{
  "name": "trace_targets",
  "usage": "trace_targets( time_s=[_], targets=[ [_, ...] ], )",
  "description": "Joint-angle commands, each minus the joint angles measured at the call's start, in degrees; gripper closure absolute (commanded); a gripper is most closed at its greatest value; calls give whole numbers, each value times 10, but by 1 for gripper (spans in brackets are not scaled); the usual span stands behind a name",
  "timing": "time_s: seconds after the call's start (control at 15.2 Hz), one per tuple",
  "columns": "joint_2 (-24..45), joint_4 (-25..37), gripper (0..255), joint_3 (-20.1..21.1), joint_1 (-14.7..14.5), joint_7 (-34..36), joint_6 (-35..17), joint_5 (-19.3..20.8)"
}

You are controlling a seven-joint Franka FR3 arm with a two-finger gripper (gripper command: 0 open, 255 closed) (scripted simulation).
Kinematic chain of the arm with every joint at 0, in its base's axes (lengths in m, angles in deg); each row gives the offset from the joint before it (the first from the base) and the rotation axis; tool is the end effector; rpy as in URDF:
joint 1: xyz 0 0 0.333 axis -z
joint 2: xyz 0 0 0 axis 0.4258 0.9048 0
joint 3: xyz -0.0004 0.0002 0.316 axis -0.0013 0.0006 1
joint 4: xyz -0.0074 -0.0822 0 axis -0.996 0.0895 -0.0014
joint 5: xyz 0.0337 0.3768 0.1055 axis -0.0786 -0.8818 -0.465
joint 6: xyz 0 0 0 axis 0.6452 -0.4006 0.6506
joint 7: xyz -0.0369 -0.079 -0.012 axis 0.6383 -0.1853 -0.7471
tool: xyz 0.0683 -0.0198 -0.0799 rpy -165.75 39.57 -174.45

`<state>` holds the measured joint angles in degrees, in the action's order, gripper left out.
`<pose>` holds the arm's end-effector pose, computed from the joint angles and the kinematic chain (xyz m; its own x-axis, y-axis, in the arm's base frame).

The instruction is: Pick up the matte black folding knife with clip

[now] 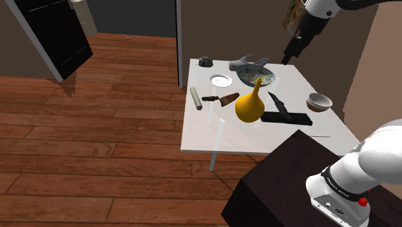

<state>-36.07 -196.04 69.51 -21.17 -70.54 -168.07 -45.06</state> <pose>0.3722 -0.0325 0.5737 0.9874 0.0898 0.1301 0.0834 -0.9951 0.0536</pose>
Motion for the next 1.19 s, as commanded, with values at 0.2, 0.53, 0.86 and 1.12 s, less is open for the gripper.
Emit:
trace_targets(
  time_s=[0.2, 0.53, 0.86, 1.12],
  targets=[
    [67, -7, 0, -35, 21, -18, -59, 8],
    [145, -1, 0, -70, 39, -39, -114, 10],
    [231, 19, 0, -103, 56, -63, -163, 1],
    [304, 44, 0, -127, 69, -86, -197, -15]
  ],
)
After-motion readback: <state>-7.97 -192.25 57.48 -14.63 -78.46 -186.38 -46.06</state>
